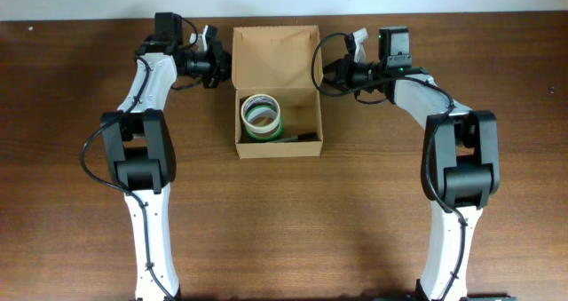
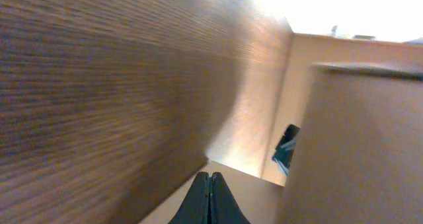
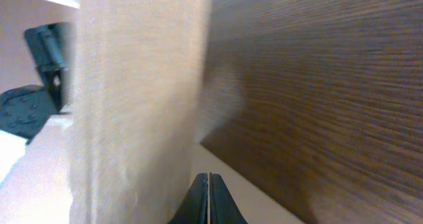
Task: Pack container
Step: 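Fold the box lid down over the box with both grippers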
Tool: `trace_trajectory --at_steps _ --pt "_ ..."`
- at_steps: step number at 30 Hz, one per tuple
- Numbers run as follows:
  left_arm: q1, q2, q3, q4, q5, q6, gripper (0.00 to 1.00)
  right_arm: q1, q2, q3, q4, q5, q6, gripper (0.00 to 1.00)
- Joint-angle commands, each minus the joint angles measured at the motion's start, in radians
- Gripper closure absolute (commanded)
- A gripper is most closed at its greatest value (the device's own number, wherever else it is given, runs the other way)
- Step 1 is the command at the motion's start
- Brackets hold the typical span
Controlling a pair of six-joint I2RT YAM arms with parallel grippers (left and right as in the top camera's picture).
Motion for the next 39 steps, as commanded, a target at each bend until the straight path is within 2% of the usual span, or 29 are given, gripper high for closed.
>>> trace_trajectory --at_steps 1,7,14,21,29,39 --pt "-0.002 0.022 0.077 -0.016 0.091 0.006 0.98 0.001 -0.002 0.066 -0.027 -0.087 0.003 0.96" --pt "-0.002 -0.002 0.249 -0.169 0.05 0.098 0.98 0.002 -0.002 0.171 -0.207 -0.059 -0.103 0.96" --pt "-0.012 -0.011 0.428 -0.394 0.022 0.182 0.99 0.012 -0.002 0.409 -0.618 0.061 -0.333 0.96" --pt "-0.055 -0.017 0.475 -0.705 -0.132 0.341 0.99 0.066 -0.002 0.627 -0.949 0.241 -0.471 0.96" --pt "-0.113 -0.026 0.475 -0.976 -0.374 0.456 0.98 0.15 -0.01 0.703 -1.218 0.446 -0.549 0.96" --pt "-0.206 -0.205 0.474 -0.981 -0.745 0.402 0.98 0.274 -0.109 0.703 -1.442 0.732 -0.566 0.96"
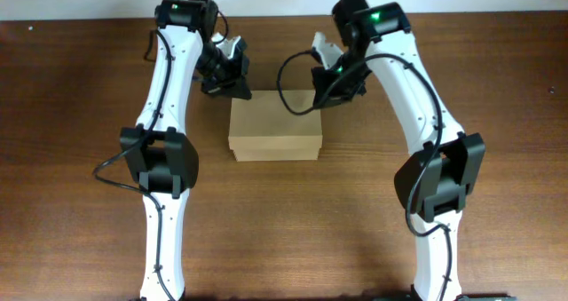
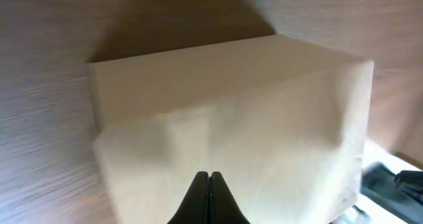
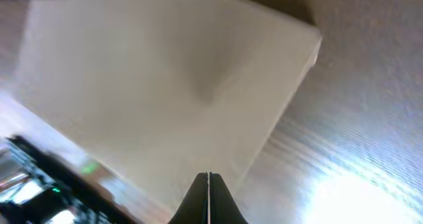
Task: Pack container
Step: 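Fold the box lid down over the box with both grippers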
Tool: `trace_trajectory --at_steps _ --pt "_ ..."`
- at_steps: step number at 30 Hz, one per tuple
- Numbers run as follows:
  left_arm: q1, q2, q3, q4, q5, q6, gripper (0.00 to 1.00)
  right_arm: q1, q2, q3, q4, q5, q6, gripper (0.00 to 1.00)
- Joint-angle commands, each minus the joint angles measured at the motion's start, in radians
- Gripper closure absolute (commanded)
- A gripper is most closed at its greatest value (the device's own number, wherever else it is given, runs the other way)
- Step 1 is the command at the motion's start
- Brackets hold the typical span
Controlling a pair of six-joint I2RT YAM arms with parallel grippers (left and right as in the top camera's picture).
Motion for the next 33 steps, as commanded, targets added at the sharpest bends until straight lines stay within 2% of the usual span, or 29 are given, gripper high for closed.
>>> trace_trajectory --at_steps 1,5,11,20,27,33 --pt "-0.048 -0.171 0.012 -0.004 -0.212 -0.004 0.98 0.055 -0.097 0.024 -0.053 0.148 -0.018 0.96" --pt "-0.116 -0.277 -0.037 -0.004 -0.392 -0.03 0.98 0.098 -0.136 0.024 -0.093 0.2 -0.017 0.96" --pt "-0.188 -0.377 -0.275 -0.004 -0.555 -0.097 0.99 0.11 -0.149 0.0 -0.082 0.228 -0.002 0.96" --pt "-0.184 -0.377 -0.586 0.116 -0.553 -0.107 0.99 0.111 -0.147 -0.241 0.147 0.207 0.009 0.96" --pt "-0.182 -0.377 -0.711 0.222 -0.537 -0.107 0.98 0.111 -0.147 -0.425 0.28 0.179 0.043 0.96" --pt "-0.182 -0.377 -0.777 0.277 -0.512 -0.107 0.99 0.111 -0.148 -0.463 0.309 0.184 0.042 0.96"
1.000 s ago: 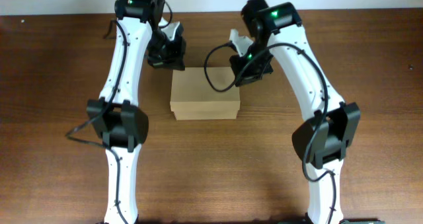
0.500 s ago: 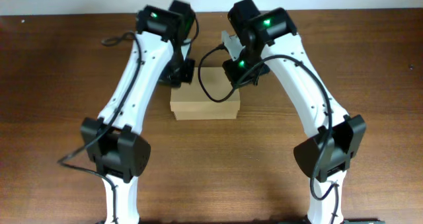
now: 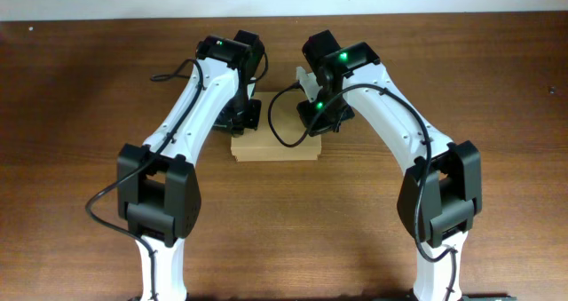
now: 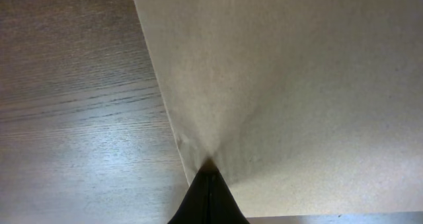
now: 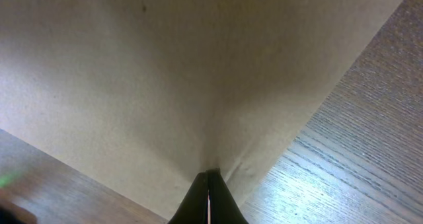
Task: Pack container
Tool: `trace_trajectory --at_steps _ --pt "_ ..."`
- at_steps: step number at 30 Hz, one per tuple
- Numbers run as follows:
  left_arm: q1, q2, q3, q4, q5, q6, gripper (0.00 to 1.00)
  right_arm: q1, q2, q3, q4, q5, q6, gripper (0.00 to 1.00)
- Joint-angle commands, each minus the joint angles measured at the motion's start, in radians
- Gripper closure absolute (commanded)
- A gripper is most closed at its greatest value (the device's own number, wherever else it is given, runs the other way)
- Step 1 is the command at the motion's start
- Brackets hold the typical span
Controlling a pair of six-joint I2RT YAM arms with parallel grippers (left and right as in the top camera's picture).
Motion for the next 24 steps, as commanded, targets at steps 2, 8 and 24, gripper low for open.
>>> trace_trajectory --at_steps 2,8,24 --pt "0.005 0.018 -0.046 0.033 0.013 -0.016 0.98 0.001 -0.004 -0.024 0.008 0.013 0.008 0.96" --pt "0.04 -0.039 0.074 -0.045 -0.069 -0.036 0.98 -0.026 -0.097 0.132 -0.056 0.09 0.008 0.96" --pt "0.393 -0.093 0.535 -0.171 -0.25 -0.077 0.91 -0.268 -0.216 0.569 -0.313 0.319 0.039 0.89"
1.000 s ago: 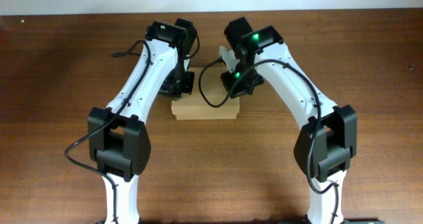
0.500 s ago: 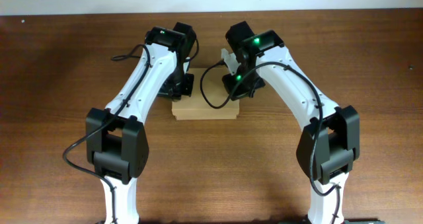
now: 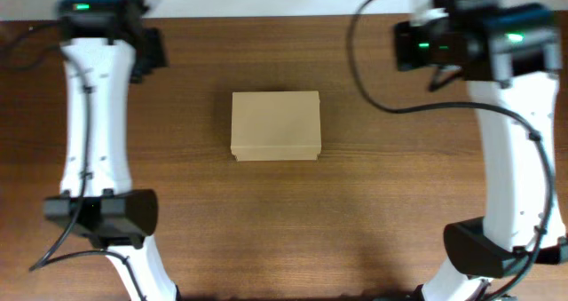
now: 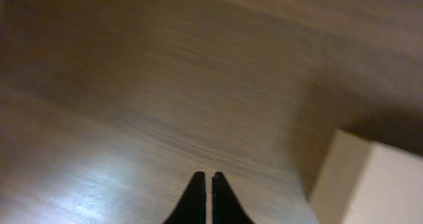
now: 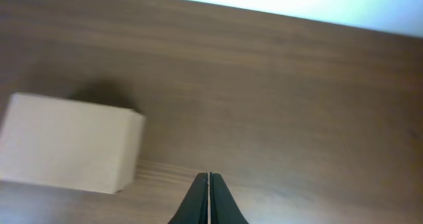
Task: Pack container
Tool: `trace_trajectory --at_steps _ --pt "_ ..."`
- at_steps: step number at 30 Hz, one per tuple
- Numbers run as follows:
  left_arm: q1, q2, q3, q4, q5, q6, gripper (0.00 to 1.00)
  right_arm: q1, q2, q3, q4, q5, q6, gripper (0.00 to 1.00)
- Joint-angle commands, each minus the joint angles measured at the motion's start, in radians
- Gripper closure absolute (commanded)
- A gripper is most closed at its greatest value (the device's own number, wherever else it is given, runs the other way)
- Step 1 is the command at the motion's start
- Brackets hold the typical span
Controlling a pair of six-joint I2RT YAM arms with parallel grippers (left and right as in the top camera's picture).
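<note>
The cardboard box sits closed in the middle of the brown table, lid down and its contents hidden. My left gripper is shut on nothing, high over bare wood, with the box off to its lower right. My right gripper is also shut and empty, and the box lies to its left. In the overhead view the left arm reaches to the far left corner and the right arm to the far right corner, both well away from the box.
The wooden table stretches around the box on all sides. Its back edge meets a white wall strip behind the arms. A black cable loops down from the right wrist.
Both shut grippers were pressing on the box lid near its back corners. Now they are off it, the left far out to the left and the right far out to the right. The box stays closed.
At first the box stood open with tape rolls inside, and both shut grippers flanked its raised lid. Then the lid was down with the grippers at its back edge. After that they rested on top of the lid, and now both arms are well away from the closed box.
</note>
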Motion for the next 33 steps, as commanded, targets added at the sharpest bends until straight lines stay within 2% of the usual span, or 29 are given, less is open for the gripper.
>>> trace_trajectory --at_steps 1,2,3,4,27,33 --pt "0.051 -0.006 0.009 -0.013 -0.026 -0.016 0.84 -0.038 0.043 -0.008 -0.029 -0.003 0.015 0.75" --pt "0.065 -0.006 0.007 -0.017 -0.026 -0.016 0.72 -0.049 0.043 -0.008 -0.039 -0.011 0.015 0.26" --pt "0.073 -0.006 0.007 -0.019 -0.027 -0.016 0.5 -0.054 0.043 -0.008 -0.042 -0.013 0.014 0.01" --pt "0.08 -0.006 0.007 -0.02 -0.027 -0.016 0.0 -0.056 0.043 -0.008 -0.042 -0.013 0.014 0.01" --pt "0.099 -0.006 0.007 -0.022 -0.026 -0.016 0.0 -0.06 0.047 -0.009 -0.042 -0.013 0.014 0.01" --pt "0.099 -0.006 0.007 -0.022 -0.026 -0.016 0.0 -0.067 -0.033 -0.016 -0.04 0.158 0.014 0.01"
